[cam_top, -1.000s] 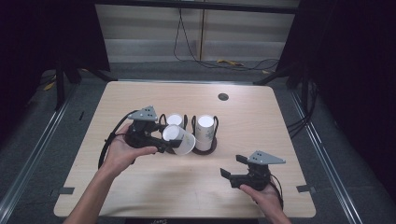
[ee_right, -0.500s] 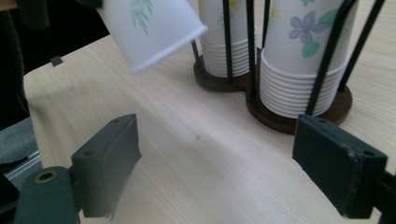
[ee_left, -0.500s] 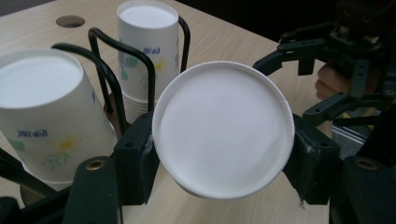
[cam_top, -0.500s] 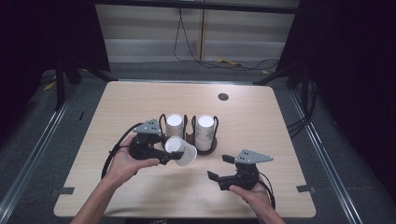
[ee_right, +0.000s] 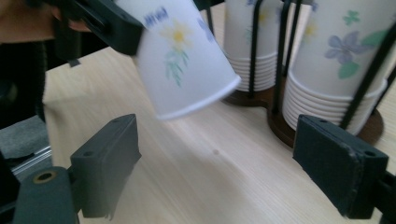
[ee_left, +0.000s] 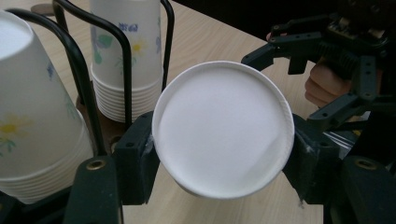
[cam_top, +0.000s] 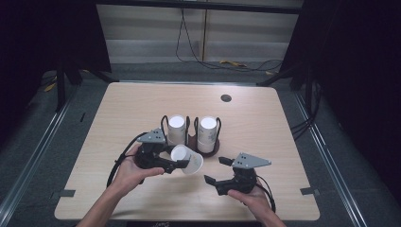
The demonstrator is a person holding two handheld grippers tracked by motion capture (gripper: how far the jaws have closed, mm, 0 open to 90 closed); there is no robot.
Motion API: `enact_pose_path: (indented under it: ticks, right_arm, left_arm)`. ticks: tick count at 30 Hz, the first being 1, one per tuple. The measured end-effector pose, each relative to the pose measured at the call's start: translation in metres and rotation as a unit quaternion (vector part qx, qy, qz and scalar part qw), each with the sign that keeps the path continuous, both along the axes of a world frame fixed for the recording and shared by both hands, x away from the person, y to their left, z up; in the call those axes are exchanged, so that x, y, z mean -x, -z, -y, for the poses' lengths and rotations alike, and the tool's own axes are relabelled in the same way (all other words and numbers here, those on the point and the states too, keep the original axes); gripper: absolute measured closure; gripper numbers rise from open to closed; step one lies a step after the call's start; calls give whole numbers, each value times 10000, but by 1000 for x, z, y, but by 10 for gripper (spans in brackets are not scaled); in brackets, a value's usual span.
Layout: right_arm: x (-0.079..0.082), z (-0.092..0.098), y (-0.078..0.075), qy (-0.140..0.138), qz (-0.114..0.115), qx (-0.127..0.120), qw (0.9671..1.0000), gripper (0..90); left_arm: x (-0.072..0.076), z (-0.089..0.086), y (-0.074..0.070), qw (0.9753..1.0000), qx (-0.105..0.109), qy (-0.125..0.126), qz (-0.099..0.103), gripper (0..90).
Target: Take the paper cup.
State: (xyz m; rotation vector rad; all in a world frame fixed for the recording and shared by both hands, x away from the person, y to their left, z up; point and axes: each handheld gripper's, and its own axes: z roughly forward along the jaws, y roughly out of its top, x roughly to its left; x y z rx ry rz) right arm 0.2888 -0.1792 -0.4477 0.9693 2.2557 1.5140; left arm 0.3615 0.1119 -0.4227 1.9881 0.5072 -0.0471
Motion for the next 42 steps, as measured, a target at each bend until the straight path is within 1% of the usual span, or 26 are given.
enact_pose_path:
  ticks: [2,3,6,9,10,11,12,13,17,18,20,21,22,24,25,26,27,28,29,31,32,33,35,37,41,42]
  right_arm:
    - [2,-2,-1,-140,62,-70,9999,143]
    - [2,-2,-1,-140,62,-70,9999,143]
    - [2,-3,-1,-181,58,-106,9998,143]
    - [2,-3,-1,-204,49,-162,9996,143]
    - [3,-3,-1,-212,101,-204,9995,143]
    - [3,-3,-1,-212,101,-204,9995,143]
    - [3,-3,-1,-232,114,-231,9994,143]
    - [4,-3,-1,-249,186,-291,9991,143]
    - [4,-3,-1,-314,213,-335,9987,141]
    - [4,-3,-1,-349,217,-405,9983,140]
    - [4,-3,-2,-368,227,-447,9981,140]
    - [4,-3,-2,-368,227,-447,9981,140]
    - [3,-3,-2,-386,207,-546,9975,139]
    - [3,-3,-3,-423,203,-594,9971,139]
    - [3,-3,-3,-423,203,-594,9971,139]
    - [3,-3,-3,-471,204,-635,9967,139]
    - [4,-2,-5,-572,210,-766,9952,138]
    - [4,-2,-5,-620,220,-805,9946,138]
    - [4,-2,-5,-620,220,-805,9946,138]
    - [5,-1,-7,-695,208,-915,9932,137]
    - [5,-1,-8,-741,238,-939,9925,136]
    - [5,-1,-8,-758,234,-947,9923,137]
    - [5,-1,-8,-766,229,-956,9922,137]
    - [5,-2,-8,-814,210,-952,9919,137]
    - [5,-2,-7,-858,208,-906,9920,144]
    - [5,-2,-7,-876,198,-892,9919,149]
  left_arm:
    - [1,1,3,9999,84,52,-62,352]
    - [1,1,3,9999,84,52,-62,352]
    - [2,3,5,9995,252,112,-176,351]
    - [4,6,5,9993,278,171,-195,350]
    - [5,7,4,9991,304,206,-196,351]
    - [5,8,4,9990,327,233,-192,351]
    - [5,9,4,9985,403,288,-238,351]
    - [6,10,3,9979,475,333,-275,352]
    - [8,13,1,9976,511,383,-281,352]
    - [8,14,-2,9973,550,407,-276,352]
    - [8,14,-3,9971,572,422,-268,352]
    - [8,15,-4,9966,630,456,-284,352]
    - [9,15,-6,9959,678,518,-287,352]
    - [9,16,-8,9945,775,606,-351,352]
    - [9,16,-8,9945,775,606,-351,352]
    - [10,15,-9,9935,830,678,-383,352]
    - [10,15,-10,9923,926,705,-417,352]
    - [10,15,-10,9923,926,705,-417,352]
    - [9,15,-11,9916,969,730,-458,352]
    - [9,14,-12,9901,1065,764,-510,353]
    - [8,13,-12,9890,1104,822,-538,353]
    - [8,13,-13,9886,1132,836,-543,353]
    - [8,13,-13,9888,1102,851,-536,353]
    - [10,14,-13,9881,1111,913,-550,353]
    - [11,16,-14,9879,1076,985,-526,353]
    - [11,17,-14,9876,1048,1047,-516,353]
